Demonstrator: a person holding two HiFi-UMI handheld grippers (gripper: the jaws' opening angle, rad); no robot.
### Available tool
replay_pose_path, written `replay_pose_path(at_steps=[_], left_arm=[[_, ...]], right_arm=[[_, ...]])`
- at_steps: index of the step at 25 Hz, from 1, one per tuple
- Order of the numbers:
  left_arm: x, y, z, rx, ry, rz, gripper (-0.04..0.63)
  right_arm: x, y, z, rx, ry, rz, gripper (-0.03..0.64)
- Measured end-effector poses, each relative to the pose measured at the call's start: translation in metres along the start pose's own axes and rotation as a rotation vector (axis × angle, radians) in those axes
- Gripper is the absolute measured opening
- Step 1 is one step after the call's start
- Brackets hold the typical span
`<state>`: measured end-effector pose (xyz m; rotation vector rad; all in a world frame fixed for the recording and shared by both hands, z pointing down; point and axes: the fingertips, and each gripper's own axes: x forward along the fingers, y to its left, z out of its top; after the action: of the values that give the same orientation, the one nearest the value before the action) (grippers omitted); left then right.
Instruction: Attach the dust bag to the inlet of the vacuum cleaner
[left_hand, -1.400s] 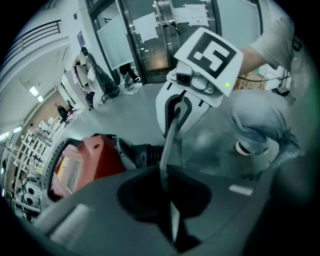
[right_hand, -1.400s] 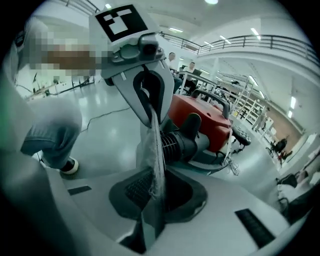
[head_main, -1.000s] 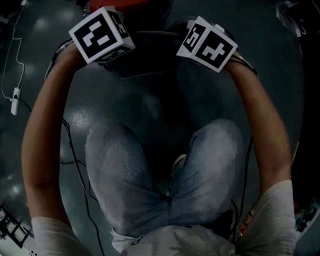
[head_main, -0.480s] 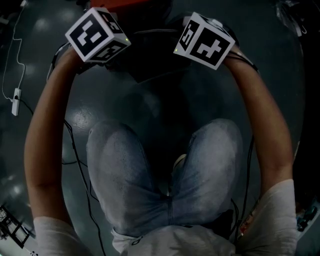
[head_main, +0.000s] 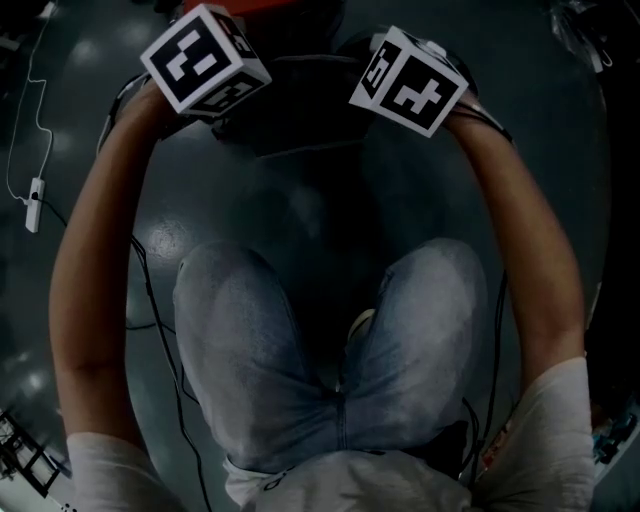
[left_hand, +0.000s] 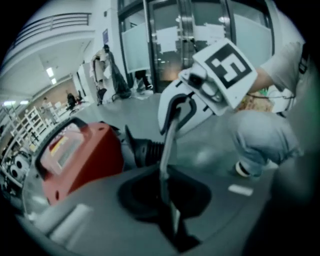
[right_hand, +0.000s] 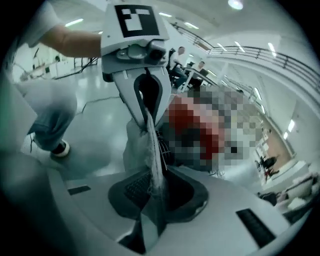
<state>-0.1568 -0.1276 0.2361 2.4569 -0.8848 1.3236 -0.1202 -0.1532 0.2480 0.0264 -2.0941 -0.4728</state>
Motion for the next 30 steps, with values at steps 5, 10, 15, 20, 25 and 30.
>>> replay_pose_path(at_steps=[5, 10, 15, 20, 25, 30], left_arm=[[0.005, 0.0, -0.004, -0.005, -0.012, 0.008, 0.024], [0.001, 0.005, 0.008, 0.162, 0.125, 0.051, 0.029], [0.001, 0.003, 0.007, 0.045, 0.048, 0.013, 0.025], [0.006, -0.003, -0.007, -0.066, -0.048, -0.03, 0.025], [0.002, 0.003, 0.002, 0.058, 0.026, 0.042, 0.023], [0.0, 0.005, 0.004, 0.168, 0.145, 0.056, 0.026]], right_arm=[[0.0, -0.003, 0.002, -0.07, 0.022, -0.018, 0.055], [0.006, 0.008, -0.009, 0.247, -0.126, 0.07, 0.055], [0.005, 0.004, -0.007, 0.15, -0.07, 0.049, 0.055], [0.003, -0.005, 0.004, -0.133, 0.042, -0.036, 0.064], [0.003, -0.003, -0.002, 0.045, -0.055, 0.013, 0.063], [0.008, 0.006, -0.01, 0.216, -0.132, 0.064, 0.058]])
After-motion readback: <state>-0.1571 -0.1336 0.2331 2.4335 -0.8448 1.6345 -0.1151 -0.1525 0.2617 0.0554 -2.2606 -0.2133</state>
